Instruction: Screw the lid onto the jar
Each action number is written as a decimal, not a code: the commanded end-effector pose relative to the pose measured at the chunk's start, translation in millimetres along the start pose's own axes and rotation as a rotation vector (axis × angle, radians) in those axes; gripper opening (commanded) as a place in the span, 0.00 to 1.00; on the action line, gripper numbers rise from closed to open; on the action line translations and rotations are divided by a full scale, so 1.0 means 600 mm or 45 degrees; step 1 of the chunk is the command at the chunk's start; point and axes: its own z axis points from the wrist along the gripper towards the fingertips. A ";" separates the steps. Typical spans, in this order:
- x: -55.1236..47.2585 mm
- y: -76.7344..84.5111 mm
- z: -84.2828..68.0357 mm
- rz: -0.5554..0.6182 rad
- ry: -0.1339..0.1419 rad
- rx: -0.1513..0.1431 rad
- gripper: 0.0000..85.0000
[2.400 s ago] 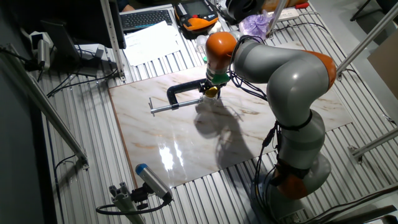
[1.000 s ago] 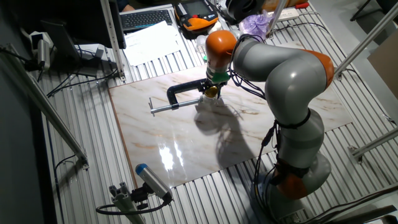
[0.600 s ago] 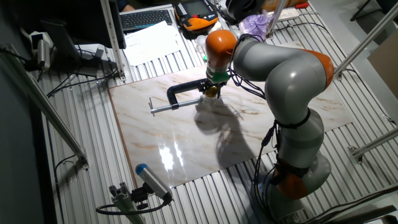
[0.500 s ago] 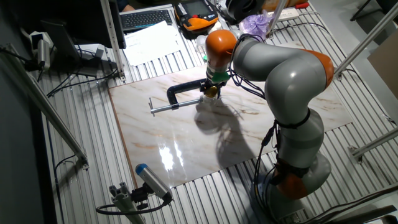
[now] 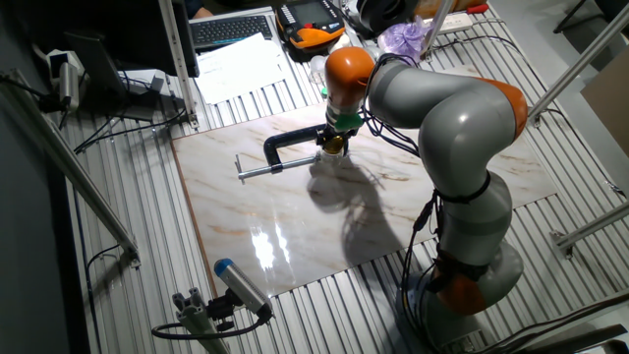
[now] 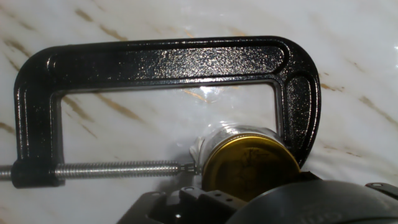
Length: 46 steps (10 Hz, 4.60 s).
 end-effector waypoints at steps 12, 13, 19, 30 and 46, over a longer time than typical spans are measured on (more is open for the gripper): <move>-0.002 -0.001 0.000 0.007 -0.004 0.015 0.60; -0.003 -0.001 0.001 0.009 -0.003 0.021 0.60; -0.004 -0.001 0.001 0.030 0.005 0.015 0.40; -0.005 -0.001 0.002 0.161 0.015 -0.010 0.20; -0.007 -0.002 0.001 0.325 0.016 0.017 0.20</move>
